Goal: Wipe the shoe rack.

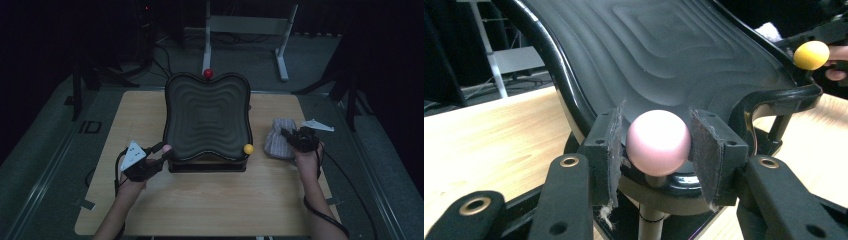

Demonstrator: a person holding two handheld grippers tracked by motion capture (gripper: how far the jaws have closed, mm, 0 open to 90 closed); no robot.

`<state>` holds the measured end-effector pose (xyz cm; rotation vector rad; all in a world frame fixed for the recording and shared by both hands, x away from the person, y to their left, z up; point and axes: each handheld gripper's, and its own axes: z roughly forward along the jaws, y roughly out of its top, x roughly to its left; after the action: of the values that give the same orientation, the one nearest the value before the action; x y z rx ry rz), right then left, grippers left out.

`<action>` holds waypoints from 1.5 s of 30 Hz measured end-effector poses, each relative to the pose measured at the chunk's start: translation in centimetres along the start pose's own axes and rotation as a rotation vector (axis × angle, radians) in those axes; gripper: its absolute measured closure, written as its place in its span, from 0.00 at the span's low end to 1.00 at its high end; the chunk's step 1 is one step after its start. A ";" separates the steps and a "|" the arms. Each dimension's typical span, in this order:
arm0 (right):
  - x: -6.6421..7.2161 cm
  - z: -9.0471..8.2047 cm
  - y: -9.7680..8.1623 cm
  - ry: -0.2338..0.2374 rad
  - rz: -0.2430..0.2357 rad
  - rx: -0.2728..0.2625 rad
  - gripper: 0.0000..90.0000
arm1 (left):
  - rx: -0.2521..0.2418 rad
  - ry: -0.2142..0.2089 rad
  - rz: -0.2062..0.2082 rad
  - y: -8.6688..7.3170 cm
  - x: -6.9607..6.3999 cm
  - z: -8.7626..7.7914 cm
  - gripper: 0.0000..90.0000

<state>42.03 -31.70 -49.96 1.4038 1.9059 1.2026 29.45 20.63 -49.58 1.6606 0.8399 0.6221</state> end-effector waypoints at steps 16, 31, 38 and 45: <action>-0.7 6.0 -0.9 -0.013 0.009 0.144 0.74 | -0.028 -0.051 -0.031 0.7 -0.5 -1.7 0.50; -0.4 3.4 -0.9 0.070 -0.017 0.091 0.29 | -0.031 -0.127 -0.016 -0.2 -0.9 -3.2 0.33; 0.4 1.9 -1.7 0.108 -0.063 0.042 0.21 | -0.051 -0.107 -0.014 -0.7 -1.1 -4.0 0.23; 1.3 -0.1 -2.7 0.138 -0.076 0.017 0.19 | -0.044 -0.090 -0.016 -1.4 -0.7 -5.0 0.23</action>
<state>40.14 -30.73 -52.09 1.2736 2.0479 1.2794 24.88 23.21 -49.75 1.6280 0.7689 0.5472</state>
